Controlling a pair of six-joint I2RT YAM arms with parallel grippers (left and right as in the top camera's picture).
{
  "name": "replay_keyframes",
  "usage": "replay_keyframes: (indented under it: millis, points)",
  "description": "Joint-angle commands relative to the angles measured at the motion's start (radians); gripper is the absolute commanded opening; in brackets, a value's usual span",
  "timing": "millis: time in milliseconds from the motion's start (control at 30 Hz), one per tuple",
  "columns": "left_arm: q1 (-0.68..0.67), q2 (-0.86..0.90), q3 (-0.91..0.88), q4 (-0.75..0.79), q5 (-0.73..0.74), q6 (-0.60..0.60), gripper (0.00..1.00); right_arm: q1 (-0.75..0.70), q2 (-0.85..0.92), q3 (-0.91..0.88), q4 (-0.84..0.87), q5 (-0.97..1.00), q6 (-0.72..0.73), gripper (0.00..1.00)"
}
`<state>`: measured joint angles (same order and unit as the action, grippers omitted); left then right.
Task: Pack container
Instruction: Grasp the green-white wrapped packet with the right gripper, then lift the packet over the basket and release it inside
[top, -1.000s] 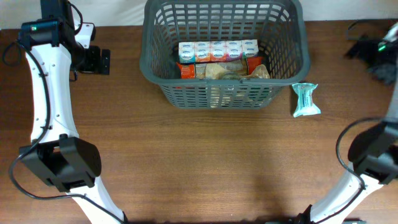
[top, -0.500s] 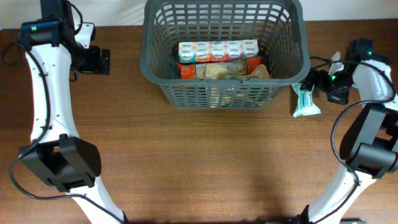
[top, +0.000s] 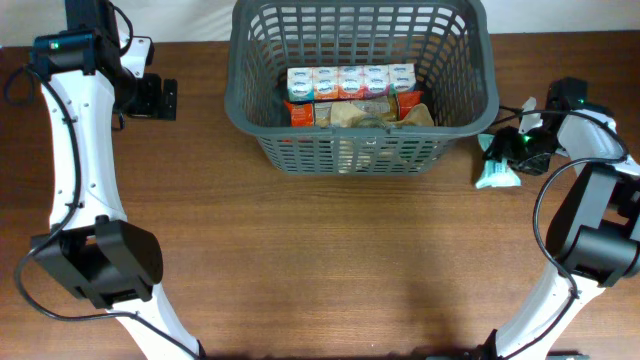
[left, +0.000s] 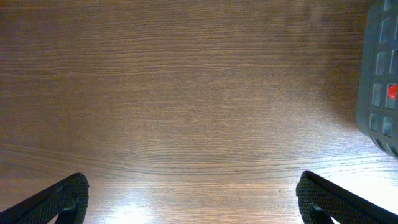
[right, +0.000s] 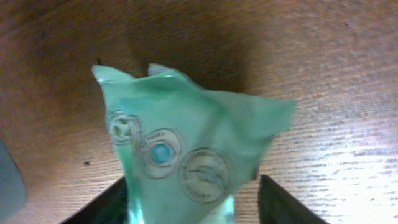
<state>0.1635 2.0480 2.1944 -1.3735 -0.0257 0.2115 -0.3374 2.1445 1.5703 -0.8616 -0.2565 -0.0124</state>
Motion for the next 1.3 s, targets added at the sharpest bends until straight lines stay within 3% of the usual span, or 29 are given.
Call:
replay_keyframes:
  millis: [0, 100, 133, 267, 500, 700, 967, 1267]
  points:
    - [0.006, -0.002, -0.003, 0.000, 0.011, -0.016, 0.99, 0.013, 0.005, -0.007, 0.001, -0.014, -0.005, 0.47]
    - [0.006, -0.002, -0.003, 0.000, 0.011, -0.016, 0.99, 0.018, 0.005, -0.007, -0.006, -0.013, 0.020, 0.25]
    - [0.006, -0.002, -0.003, 0.000, 0.011, -0.016, 0.99, 0.018, 0.005, -0.007, -0.006, -0.013, 0.046, 0.05]
    - [0.006, -0.002, -0.003, 0.000, 0.011, -0.016, 0.99, 0.010, 0.001, 0.013, -0.026, -0.034, 0.182, 0.04]
    - [0.006, -0.002, -0.003, 0.000, 0.011, -0.016, 0.99, -0.003, -0.119, 0.208, -0.139, -0.090, 0.190, 0.04]
    - [0.006, -0.002, -0.003, 0.000, 0.011, -0.016, 0.99, 0.015, -0.330, 0.499, -0.225, -0.088, 0.182, 0.04]
    - [0.006, -0.002, -0.003, 0.000, 0.011, -0.016, 0.99, 0.223, -0.534, 0.624, -0.208, -0.088, -0.028, 0.04]
    - [0.006, -0.002, -0.003, 0.000, 0.011, -0.016, 0.99, 0.548, -0.394, 0.609, -0.174, -0.089, -0.312, 0.04]
